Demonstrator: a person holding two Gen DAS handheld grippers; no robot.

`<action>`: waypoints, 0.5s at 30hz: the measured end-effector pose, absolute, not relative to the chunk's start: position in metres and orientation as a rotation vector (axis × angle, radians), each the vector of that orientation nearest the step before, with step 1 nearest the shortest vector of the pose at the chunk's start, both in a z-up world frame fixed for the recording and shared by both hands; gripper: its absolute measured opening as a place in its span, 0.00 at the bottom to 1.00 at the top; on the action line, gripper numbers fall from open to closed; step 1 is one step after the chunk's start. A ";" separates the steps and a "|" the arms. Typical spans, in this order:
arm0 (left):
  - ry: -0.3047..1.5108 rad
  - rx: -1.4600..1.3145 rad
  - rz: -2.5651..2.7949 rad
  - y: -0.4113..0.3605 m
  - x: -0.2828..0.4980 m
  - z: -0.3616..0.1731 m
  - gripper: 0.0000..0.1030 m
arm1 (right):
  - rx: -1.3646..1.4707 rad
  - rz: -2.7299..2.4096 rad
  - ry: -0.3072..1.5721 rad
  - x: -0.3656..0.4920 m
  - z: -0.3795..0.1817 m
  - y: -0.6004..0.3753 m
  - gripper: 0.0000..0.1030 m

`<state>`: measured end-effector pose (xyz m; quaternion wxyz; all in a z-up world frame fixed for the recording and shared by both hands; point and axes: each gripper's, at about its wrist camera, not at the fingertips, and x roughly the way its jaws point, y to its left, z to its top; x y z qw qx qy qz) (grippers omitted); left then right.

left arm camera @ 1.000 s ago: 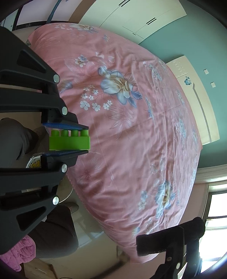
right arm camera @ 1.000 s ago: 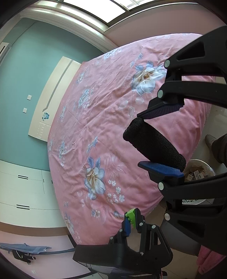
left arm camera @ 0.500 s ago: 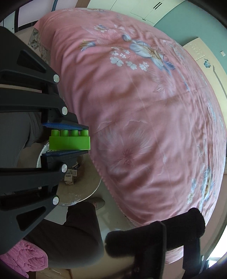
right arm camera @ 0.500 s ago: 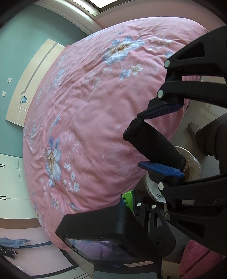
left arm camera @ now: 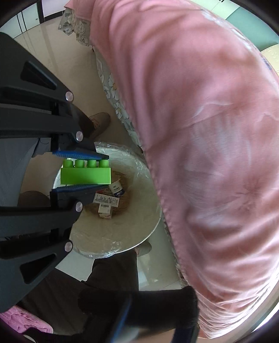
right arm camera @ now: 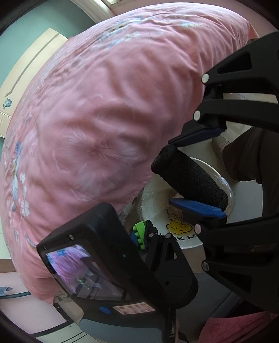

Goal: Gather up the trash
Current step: 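Carry the green block and black roller with both grippers over the bin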

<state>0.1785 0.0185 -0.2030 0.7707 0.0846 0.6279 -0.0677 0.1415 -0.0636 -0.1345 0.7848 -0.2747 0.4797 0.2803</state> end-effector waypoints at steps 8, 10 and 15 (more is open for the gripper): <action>1.436 0.085 -0.148 0.023 0.182 -0.251 0.22 | -0.579 0.608 1.154 0.138 -0.199 -0.065 0.49; 1.457 0.062 -0.148 0.024 0.183 -0.263 0.22 | -0.574 0.613 1.180 0.138 -0.213 -0.065 0.49; 1.509 0.007 -0.134 0.029 0.185 -0.292 0.22 | -0.544 0.623 1.246 0.138 -0.246 -0.062 0.49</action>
